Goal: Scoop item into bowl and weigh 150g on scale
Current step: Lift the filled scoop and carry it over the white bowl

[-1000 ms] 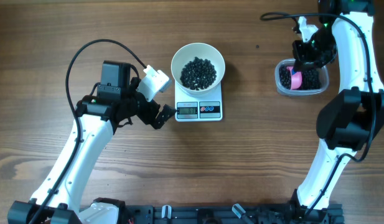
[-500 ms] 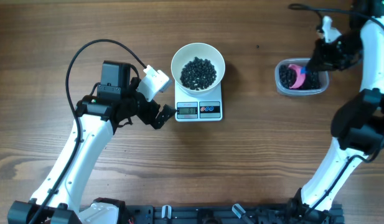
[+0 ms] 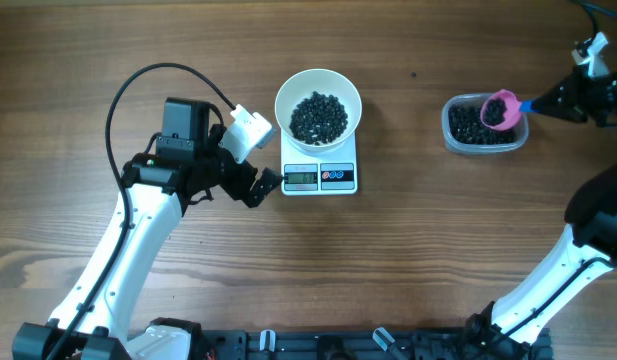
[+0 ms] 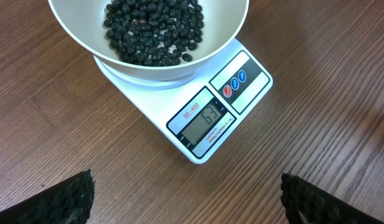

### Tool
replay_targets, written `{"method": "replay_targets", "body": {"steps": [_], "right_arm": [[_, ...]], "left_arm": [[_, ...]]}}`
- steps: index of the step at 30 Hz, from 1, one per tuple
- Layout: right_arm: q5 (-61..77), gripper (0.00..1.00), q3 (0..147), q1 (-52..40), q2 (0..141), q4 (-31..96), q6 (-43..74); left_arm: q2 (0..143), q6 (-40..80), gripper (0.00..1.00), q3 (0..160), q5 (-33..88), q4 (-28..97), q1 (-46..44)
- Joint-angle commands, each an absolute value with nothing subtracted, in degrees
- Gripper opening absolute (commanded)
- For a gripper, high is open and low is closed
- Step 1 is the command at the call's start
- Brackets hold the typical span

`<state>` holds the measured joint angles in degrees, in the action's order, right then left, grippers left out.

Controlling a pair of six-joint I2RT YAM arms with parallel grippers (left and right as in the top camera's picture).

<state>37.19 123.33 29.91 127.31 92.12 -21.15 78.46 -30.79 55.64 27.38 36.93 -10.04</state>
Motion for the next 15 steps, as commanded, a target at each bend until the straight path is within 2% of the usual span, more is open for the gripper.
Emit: {"method": "replay_targets", "body": {"steps": [1,8,15], "right_arm": [[46.22,0.04,123.26,28.71,126.87,92.18,-24.03],[53.43,0.04,123.26,25.02,123.35,92.18,-23.38],[58.50,0.04,123.37,15.81,123.11,92.16,-20.36]], "left_arm": [[78.54,-31.09,1.00,55.40,28.47,36.91,-9.85],[78.54,-31.09,1.00,55.40,28.47,36.91,-9.85],[78.54,-31.09,1.00,55.40,28.47,36.91,-9.85]]}}
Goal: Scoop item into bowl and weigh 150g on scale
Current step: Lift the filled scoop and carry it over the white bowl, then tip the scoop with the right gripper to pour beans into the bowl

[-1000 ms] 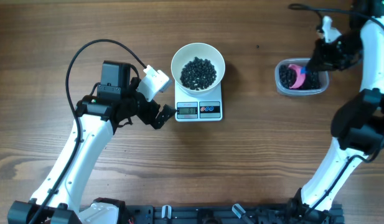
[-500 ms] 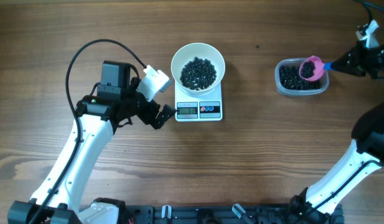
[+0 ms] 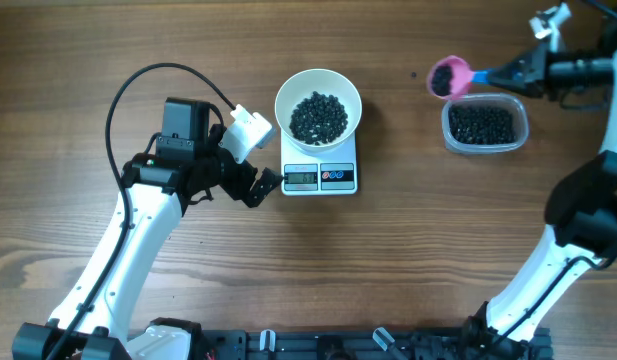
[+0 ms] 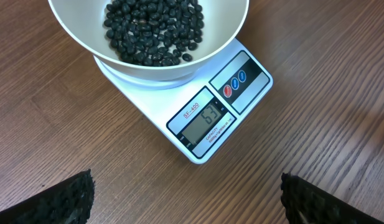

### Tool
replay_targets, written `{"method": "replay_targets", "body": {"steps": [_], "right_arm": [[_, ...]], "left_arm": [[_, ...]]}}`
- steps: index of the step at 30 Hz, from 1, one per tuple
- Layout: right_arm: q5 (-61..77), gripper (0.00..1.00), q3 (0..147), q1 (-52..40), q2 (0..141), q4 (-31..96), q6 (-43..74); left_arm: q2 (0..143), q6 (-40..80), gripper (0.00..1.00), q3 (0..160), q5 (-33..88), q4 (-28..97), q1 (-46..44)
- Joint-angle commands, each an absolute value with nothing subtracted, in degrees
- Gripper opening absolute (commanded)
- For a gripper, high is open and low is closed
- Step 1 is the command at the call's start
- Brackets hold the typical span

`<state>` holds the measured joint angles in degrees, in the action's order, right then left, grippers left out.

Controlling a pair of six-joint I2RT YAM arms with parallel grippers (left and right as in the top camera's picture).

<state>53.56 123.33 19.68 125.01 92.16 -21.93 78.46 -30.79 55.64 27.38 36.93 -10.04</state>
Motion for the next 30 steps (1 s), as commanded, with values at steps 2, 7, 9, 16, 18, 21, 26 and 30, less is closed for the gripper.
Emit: {"method": "replay_targets", "body": {"steps": [2,7,9,16,18,21,26,30], "right_arm": [[59.07,0.04,123.42,12.21,123.11,91.64,-18.57],[56.82,0.04,123.74,5.54,123.09,88.38,-12.12],[53.32,0.04,124.46,3.09,123.09,87.35,-9.32],[39.24,0.04,129.78,-5.74,123.09,84.42,-3.49],[34.28,0.04,130.28,-9.04,123.09,82.02,-2.76],[27.20,0.04,130.28,-13.47,123.09,78.91,-2.76],[13.26,0.04,130.30,-19.59,122.08,75.05,-6.70],[-0.30,0.04,130.30,-24.01,120.05,71.33,-11.20]], "left_arm": [[78.54,-31.09,1.00,55.40,28.47,36.91,-9.85],[78.54,-31.09,1.00,55.40,28.47,36.91,-9.85],[78.54,-31.09,1.00,55.40,28.47,36.91,-9.85],[78.54,-31.09,1.00,55.40,28.47,36.91,-9.85],[78.54,-31.09,1.00,55.40,28.47,36.91,-9.85],[78.54,-31.09,1.00,55.40,28.47,36.91,-9.85],[78.54,-31.09,1.00,55.40,28.47,36.91,-9.85],[78.54,-31.09,1.00,55.40,28.47,36.91,-9.85]]}}
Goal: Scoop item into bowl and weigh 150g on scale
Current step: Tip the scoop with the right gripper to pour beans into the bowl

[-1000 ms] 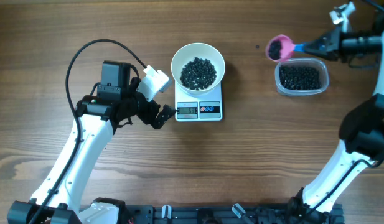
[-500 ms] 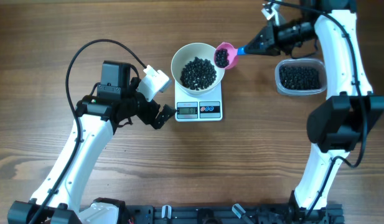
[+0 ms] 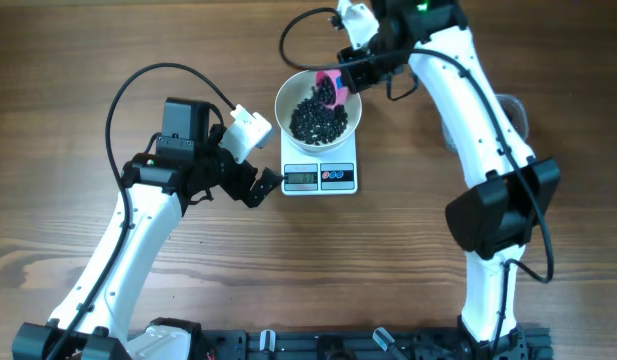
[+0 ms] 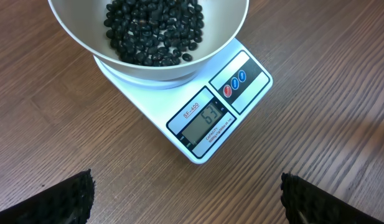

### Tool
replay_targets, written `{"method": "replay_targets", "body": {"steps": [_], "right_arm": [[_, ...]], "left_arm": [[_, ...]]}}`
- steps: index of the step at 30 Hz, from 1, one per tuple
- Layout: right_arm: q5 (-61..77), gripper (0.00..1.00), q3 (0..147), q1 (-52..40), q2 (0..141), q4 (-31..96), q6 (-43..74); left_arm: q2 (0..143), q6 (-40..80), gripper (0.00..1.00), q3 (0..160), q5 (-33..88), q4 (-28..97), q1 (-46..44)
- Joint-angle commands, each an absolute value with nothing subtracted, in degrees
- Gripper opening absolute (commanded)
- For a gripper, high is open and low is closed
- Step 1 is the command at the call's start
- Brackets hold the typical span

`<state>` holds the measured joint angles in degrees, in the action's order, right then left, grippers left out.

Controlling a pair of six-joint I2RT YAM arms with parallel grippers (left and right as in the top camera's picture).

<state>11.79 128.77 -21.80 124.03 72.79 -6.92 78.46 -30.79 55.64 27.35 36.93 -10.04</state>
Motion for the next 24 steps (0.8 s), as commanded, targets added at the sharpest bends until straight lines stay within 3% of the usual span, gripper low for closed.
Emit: {"method": "replay_targets", "body": {"steps": [1,14,24], "right_arm": [[-2.57,0.04,130.28,-24.99,119.87,70.70,-12.60],[-7.11,0.04,130.28,-30.39,117.86,70.17,-17.85],[-2.46,0.04,130.28,-30.39,116.86,71.66,-20.99]], "left_arm": [[78.54,-31.09,1.00,55.40,28.47,36.91,-9.85],[78.54,-31.09,1.00,55.40,28.47,36.91,-9.85],[78.54,-31.09,1.00,55.40,28.47,36.91,-9.85]]}}
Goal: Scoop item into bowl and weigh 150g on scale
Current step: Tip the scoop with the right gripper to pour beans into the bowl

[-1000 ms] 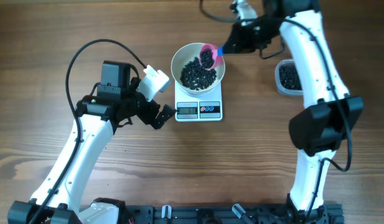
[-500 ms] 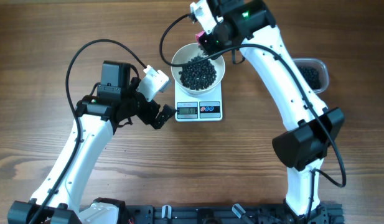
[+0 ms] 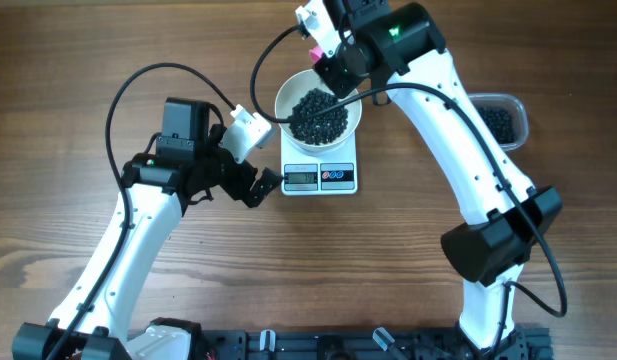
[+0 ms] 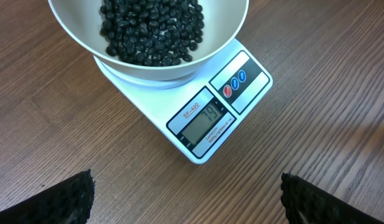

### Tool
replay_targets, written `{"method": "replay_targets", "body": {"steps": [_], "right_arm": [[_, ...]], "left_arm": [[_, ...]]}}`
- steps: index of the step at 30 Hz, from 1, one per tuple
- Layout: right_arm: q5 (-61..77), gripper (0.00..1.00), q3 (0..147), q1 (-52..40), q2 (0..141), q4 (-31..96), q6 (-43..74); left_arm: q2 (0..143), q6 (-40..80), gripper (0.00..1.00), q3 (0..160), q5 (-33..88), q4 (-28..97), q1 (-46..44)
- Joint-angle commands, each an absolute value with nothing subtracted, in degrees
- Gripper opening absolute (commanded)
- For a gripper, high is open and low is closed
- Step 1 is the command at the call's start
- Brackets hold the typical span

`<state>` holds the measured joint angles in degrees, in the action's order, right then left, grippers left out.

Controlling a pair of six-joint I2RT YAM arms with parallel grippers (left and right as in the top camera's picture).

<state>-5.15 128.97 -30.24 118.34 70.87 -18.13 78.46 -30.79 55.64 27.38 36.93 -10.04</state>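
A white bowl (image 3: 284,95) of black beans (image 3: 316,115) stands on the white scale (image 3: 320,177). In the left wrist view the bowl (image 4: 229,37) fills the top and the scale's display (image 4: 204,121) reads about 79. My right gripper (image 3: 330,70) hangs over the bowl's far rim, shut on a pink scoop (image 3: 314,52); only a sliver of the scoop shows beside the wrist. My left gripper (image 3: 260,185) rests just left of the scale, open, with its fingers (image 4: 61,202) wide apart over bare wood.
A clear container (image 3: 503,120) of black beans sits at the right, partly hidden by the right arm, which spans from the table's front edge over to the bowl. Cables loop above both arms.
The right gripper has shifted up and left over the bowl's far rim. More beans lie in the bowl, and the scale reading has risen from 67 to about 79. The left arm has not moved.
The right gripper held the pink scoop full of beans in the container, then just above and left of it, then tipped over the bowl. The bowl's pile has grown and the reading, 67 throughout, is now about 79. The left gripper stayed open by the scale.
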Motion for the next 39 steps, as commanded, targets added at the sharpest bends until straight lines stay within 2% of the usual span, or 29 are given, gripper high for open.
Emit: {"method": "replay_targets", "body": {"steps": [1,8,18,26,30,39], "right_arm": [[-2.48,0.04,130.28,-30.39,116.86,71.92,-21.02],[2.09,0.04,130.28,-30.37,116.77,72.60,-25.30],[-0.10,0.04,130.28,-27.70,116.44,70.70,-20.93],[-0.14,0.04,130.28,-28.14,116.44,71.57,-22.57],[-6.33,0.04,130.28,-29.19,116.44,71.55,-22.55],[-2.48,0.04,130.28,-29.06,116.44,71.42,-22.39]], "left_arm": [[78.54,-31.09,1.00,55.40,28.47,36.91,-9.85],[78.54,-31.09,1.00,55.40,28.47,36.91,-9.85],[78.54,-31.09,1.00,55.40,28.47,36.91,-9.85],[78.54,-31.09,1.00,55.40,28.47,36.91,-9.85],[78.54,-31.09,1.00,55.40,28.47,36.91,-9.85],[78.54,-31.09,1.00,55.40,28.47,36.91,-9.85]]}}
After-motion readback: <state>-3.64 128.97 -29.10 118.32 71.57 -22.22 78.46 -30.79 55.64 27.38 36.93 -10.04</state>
